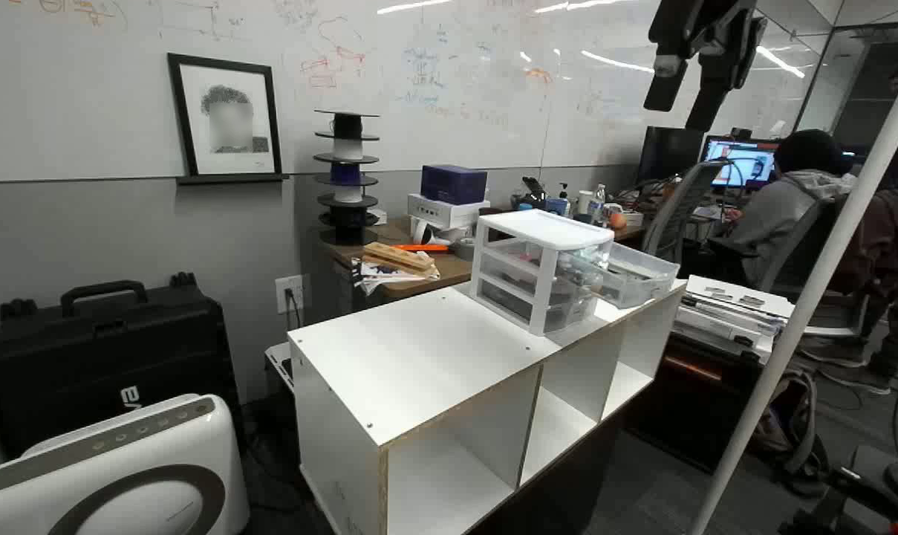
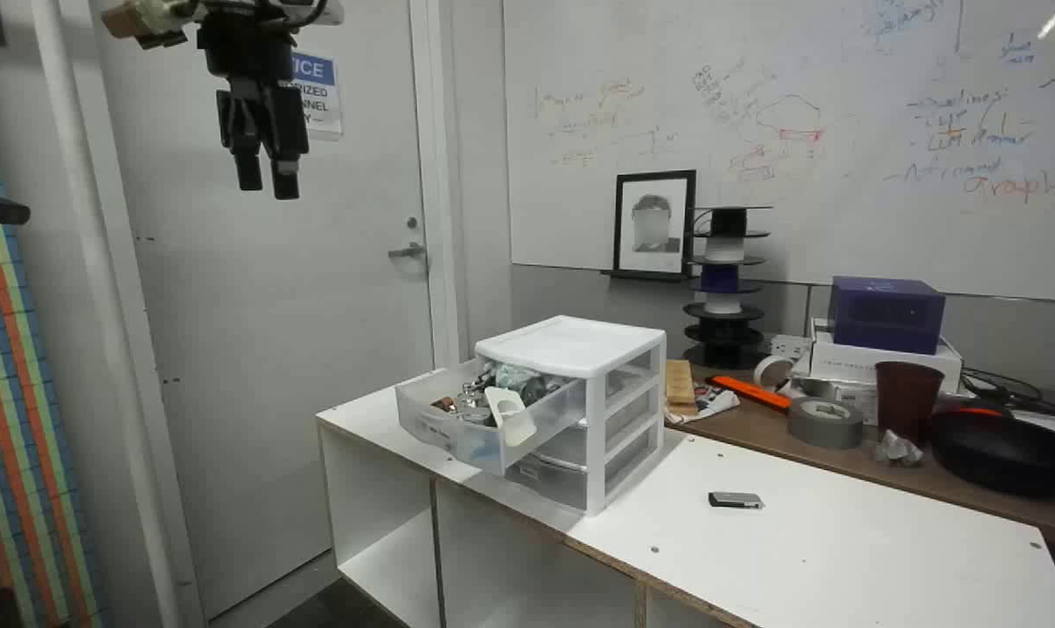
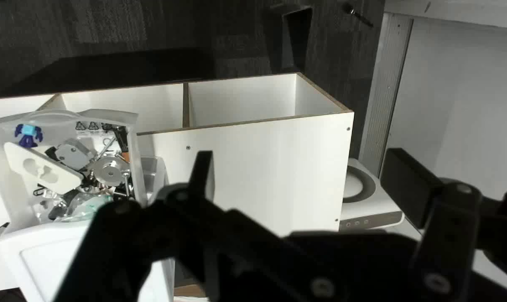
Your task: Put the gray object in the drawer then close the drawer
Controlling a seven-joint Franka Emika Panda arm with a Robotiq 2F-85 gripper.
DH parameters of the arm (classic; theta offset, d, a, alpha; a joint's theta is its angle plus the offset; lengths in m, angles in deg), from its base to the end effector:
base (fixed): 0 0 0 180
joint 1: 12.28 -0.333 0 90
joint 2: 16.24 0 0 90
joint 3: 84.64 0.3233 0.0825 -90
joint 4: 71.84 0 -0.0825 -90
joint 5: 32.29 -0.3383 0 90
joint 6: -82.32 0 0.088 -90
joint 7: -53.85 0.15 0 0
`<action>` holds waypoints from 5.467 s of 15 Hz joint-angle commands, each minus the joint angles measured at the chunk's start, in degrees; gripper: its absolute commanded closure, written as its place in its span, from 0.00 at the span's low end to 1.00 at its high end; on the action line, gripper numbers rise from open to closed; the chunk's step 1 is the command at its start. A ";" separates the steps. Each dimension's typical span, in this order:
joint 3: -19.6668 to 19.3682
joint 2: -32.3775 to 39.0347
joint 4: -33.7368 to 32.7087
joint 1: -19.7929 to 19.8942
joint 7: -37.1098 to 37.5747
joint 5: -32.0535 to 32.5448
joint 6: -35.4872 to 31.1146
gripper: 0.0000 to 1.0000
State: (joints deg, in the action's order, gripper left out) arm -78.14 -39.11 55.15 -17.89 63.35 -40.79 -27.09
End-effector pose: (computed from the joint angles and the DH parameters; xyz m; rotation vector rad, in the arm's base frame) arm 0.3876 0.1049 0.5185 -3.0267 0.0065 -0.1080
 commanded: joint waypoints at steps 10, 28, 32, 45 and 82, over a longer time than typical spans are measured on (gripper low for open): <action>0.14 -0.19 -0.69 0.18 -0.06 -0.05 0.11 0.00; -0.85 3.14 -4.82 1.53 0.38 0.39 -0.85 0.00; -3.47 7.55 -11.64 3.90 -0.10 0.69 -0.41 0.00; -12.11 38.34 -42.82 11.52 0.64 -2.05 -8.43 0.00; -14.04 87.20 -80.85 23.12 14.03 -3.33 -4.95 0.00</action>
State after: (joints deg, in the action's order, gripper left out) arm -91.61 44.91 -20.18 5.04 75.68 -45.29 -34.77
